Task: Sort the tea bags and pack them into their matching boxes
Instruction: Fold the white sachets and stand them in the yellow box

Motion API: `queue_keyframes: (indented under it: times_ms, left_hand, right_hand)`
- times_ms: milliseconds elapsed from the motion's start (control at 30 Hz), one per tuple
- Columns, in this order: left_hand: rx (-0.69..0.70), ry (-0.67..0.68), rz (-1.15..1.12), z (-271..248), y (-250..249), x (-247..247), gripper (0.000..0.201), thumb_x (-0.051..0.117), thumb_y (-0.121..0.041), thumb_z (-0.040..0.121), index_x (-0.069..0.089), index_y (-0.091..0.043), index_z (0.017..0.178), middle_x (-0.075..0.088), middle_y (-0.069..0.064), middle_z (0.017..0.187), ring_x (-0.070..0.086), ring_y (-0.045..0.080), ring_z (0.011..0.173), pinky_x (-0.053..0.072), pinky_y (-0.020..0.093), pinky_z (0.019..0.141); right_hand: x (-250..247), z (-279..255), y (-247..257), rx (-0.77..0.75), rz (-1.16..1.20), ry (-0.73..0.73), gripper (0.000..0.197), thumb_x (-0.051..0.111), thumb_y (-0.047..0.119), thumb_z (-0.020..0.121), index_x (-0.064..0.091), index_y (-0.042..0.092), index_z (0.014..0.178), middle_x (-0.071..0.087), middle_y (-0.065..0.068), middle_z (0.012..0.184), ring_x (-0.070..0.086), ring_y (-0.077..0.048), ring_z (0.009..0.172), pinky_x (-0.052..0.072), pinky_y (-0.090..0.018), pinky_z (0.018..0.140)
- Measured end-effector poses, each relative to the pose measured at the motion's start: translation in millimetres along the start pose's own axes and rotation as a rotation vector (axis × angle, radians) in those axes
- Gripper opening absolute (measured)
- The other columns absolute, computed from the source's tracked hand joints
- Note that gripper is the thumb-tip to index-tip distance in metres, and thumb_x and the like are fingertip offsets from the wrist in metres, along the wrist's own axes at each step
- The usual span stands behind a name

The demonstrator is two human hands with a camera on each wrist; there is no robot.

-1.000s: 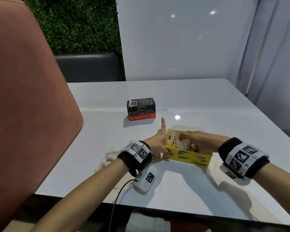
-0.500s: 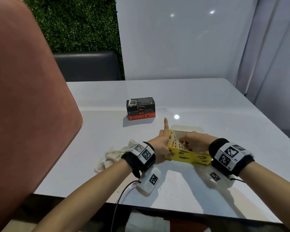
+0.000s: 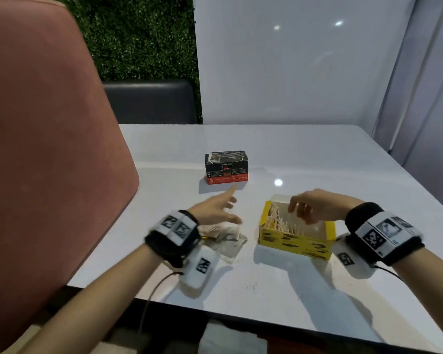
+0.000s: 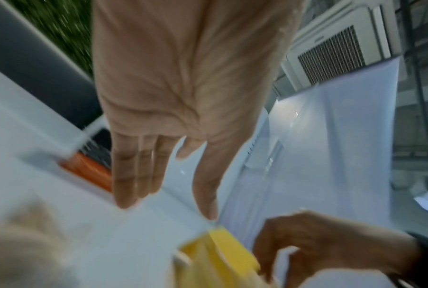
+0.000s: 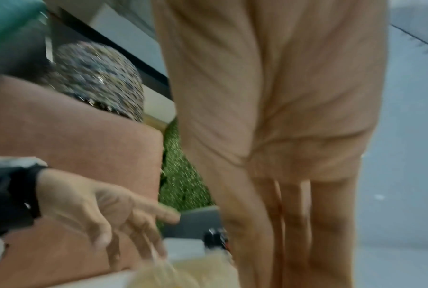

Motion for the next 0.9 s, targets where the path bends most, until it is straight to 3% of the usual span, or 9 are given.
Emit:
queue_keyframes:
  times_ms: [100, 167, 267, 333, 467, 567, 667, 733, 900]
  left_hand:
    - [-0.112, -0.114, 0.021, -32.9, 41.0, -47.6, 0.059, 0.063, -0.017, 0.088, 0.035, -0.015, 0.140, 0.055, 0.012, 0.130, 0.056, 0.021, 0.111, 0.048, 0.029, 0.087]
    - [-0.192, -0.157, 0.129, -49.5, 65.3, -64.7, 0.039, 0.060, -0.016, 0.089, 0.051, -0.009, 0.127, 0.061, 0.011, 0.121, 0.059, 0.022, 0.105, 0.050, 0.030, 0.083]
    - [-0.252, -0.128, 0.359, -64.9, 87.3, -64.1, 0.027, 0.060, -0.018, 0.089, 0.060, -0.007, 0.115, 0.062, 0.007, 0.117, 0.058, 0.021, 0.106, 0.044, 0.022, 0.079]
    - [-0.247, -0.114, 0.437, -72.0, 94.1, -54.8, 0.024, 0.059, -0.019, 0.089, 0.061, -0.008, 0.110, 0.064, 0.006, 0.114, 0.057, 0.019, 0.105, 0.038, 0.019, 0.077]
    - [-0.216, -0.175, 0.492, -86.2, 92.8, -38.4, 0.010, 0.058, -0.021, 0.088, 0.058, -0.016, 0.097, 0.059, 0.004, 0.106, 0.056, 0.020, 0.100, 0.040, 0.025, 0.080]
    - [-0.285, -0.228, 0.469, -93.2, 91.6, -28.0, 0.025, 0.063, -0.038, 0.084, 0.048, -0.019, 0.092, 0.049, 0.002, 0.101, 0.052, 0.021, 0.095, 0.040, 0.030, 0.076]
    - [-0.420, -0.232, 0.405, -92.9, 96.2, -18.9, 0.057, 0.066, -0.053, 0.077, 0.046, -0.009, 0.107, 0.047, 0.007, 0.108, 0.049, 0.026, 0.103, 0.037, 0.032, 0.076]
    - [-0.466, -0.210, 0.378, -89.2, 101.2, -12.8, 0.068, 0.071, -0.052, 0.072, 0.043, -0.005, 0.112, 0.045, 0.010, 0.113, 0.048, 0.028, 0.109, 0.039, 0.032, 0.080]
    - [-0.516, -0.181, 0.304, -83.3, 113.8, -11.2, 0.062, 0.075, -0.035, 0.075, 0.042, -0.001, 0.114, 0.049, 0.017, 0.123, 0.047, 0.031, 0.115, 0.040, 0.032, 0.083]
  right_hand:
    - [-16.9, -5.2, 37.8, -0.139, 0.085, -0.196, 0.026, 0.057, -0.003, 0.086, 0.063, 0.009, 0.109, 0.059, 0.004, 0.083, 0.058, -0.009, 0.071, 0.045, -0.013, 0.063]
    - [-12.4, -6.3, 73.5, -0.249, 0.149, -0.194, 0.019, 0.059, 0.003, 0.087, 0.061, 0.009, 0.105, 0.060, 0.001, 0.086, 0.057, -0.003, 0.068, 0.044, -0.009, 0.055]
    - [15.5, 10.2, 116.7, -0.280, 0.107, -0.083, 0.022, 0.060, 0.010, 0.089, 0.059, 0.009, 0.110, 0.061, -0.004, 0.096, 0.058, -0.014, 0.076, 0.047, -0.017, 0.064]
    - [39.3, 30.0, 131.2, -0.234, -0.058, -0.037, 0.030, 0.060, 0.013, 0.088, 0.055, 0.008, 0.117, 0.061, -0.010, 0.112, 0.057, -0.024, 0.096, 0.044, -0.027, 0.078]
    - [76.1, 56.2, 129.4, -0.056, -0.231, 0.064, 0.058, 0.070, 0.023, 0.079, 0.042, 0.004, 0.126, 0.051, -0.016, 0.125, 0.052, -0.034, 0.115, 0.045, -0.039, 0.092]
    - [86.9, 59.3, 126.0, -0.001, -0.323, 0.081, 0.077, 0.076, 0.034, 0.072, 0.036, 0.004, 0.131, 0.046, -0.016, 0.130, 0.047, -0.033, 0.121, 0.043, -0.040, 0.096]
    - [87.0, 61.2, 124.9, 0.000, -0.322, 0.036, 0.077, 0.077, 0.032, 0.072, 0.036, 0.004, 0.131, 0.045, -0.017, 0.130, 0.045, -0.034, 0.122, 0.043, -0.041, 0.096]
    - [86.6, 61.7, 124.0, 0.009, -0.294, 0.043, 0.074, 0.077, 0.030, 0.072, 0.037, 0.005, 0.130, 0.046, -0.017, 0.128, 0.047, -0.035, 0.119, 0.044, -0.042, 0.095]
    - [82.6, 57.7, 120.5, 0.040, -0.163, -0.008, 0.040, 0.063, 0.015, 0.082, 0.049, 0.006, 0.118, 0.055, -0.017, 0.121, 0.056, -0.034, 0.111, 0.047, -0.037, 0.086]
Point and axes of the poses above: each hand's wrist, its own z-axis towards the middle knuckle, its own x-axis out of the palm, y = z × x, the point moved 7 cm from there along z, towards the middle knuckle
